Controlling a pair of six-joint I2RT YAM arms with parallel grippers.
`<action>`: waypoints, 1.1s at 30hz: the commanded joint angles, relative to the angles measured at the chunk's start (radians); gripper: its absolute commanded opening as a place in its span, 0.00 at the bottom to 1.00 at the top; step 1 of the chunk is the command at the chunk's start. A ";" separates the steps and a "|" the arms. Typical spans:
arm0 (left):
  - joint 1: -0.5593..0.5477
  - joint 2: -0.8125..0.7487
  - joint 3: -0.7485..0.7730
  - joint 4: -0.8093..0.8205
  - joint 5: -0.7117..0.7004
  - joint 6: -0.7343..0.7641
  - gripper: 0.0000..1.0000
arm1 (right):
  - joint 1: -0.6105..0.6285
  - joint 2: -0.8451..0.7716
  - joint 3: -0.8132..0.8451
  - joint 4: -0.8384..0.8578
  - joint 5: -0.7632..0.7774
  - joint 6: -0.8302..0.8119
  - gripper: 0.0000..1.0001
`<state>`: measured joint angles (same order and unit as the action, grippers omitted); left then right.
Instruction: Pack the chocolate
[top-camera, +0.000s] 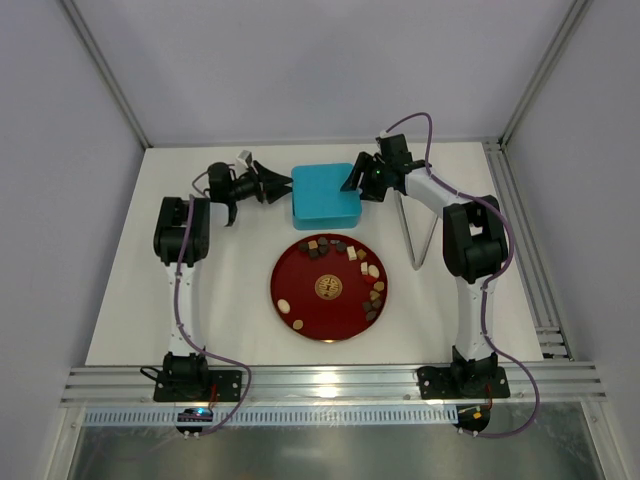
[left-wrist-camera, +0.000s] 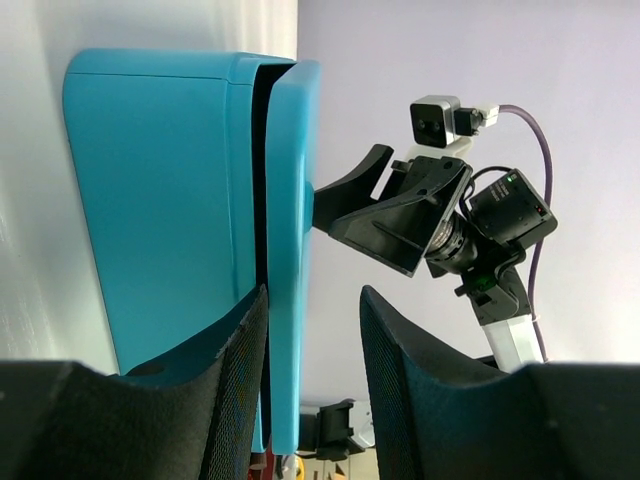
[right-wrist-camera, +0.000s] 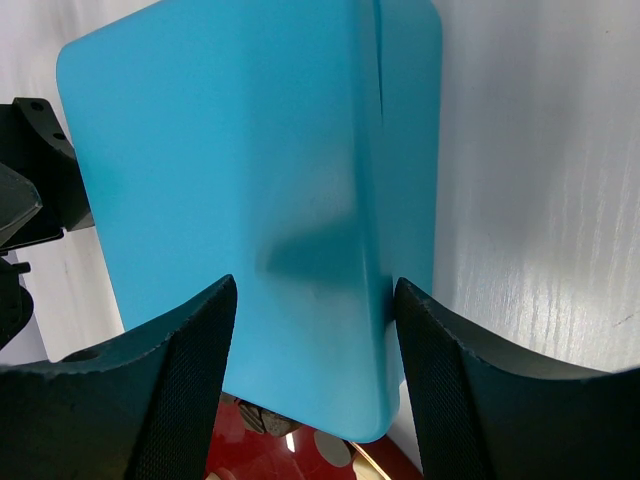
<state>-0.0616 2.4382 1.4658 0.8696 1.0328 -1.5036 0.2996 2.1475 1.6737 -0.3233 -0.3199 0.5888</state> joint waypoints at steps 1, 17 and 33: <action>0.013 -0.071 -0.010 -0.029 0.015 0.051 0.42 | 0.007 0.002 0.040 0.009 0.012 -0.017 0.66; 0.017 -0.099 -0.015 -0.208 0.003 0.187 0.41 | 0.009 0.011 0.052 -0.006 0.015 -0.018 0.65; 0.003 -0.149 -0.035 -0.402 -0.031 0.347 0.38 | 0.013 0.054 0.150 -0.095 0.025 -0.009 0.64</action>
<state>-0.0528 2.3573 1.4418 0.5327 1.0088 -1.2194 0.3004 2.1933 1.7660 -0.3996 -0.3103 0.5850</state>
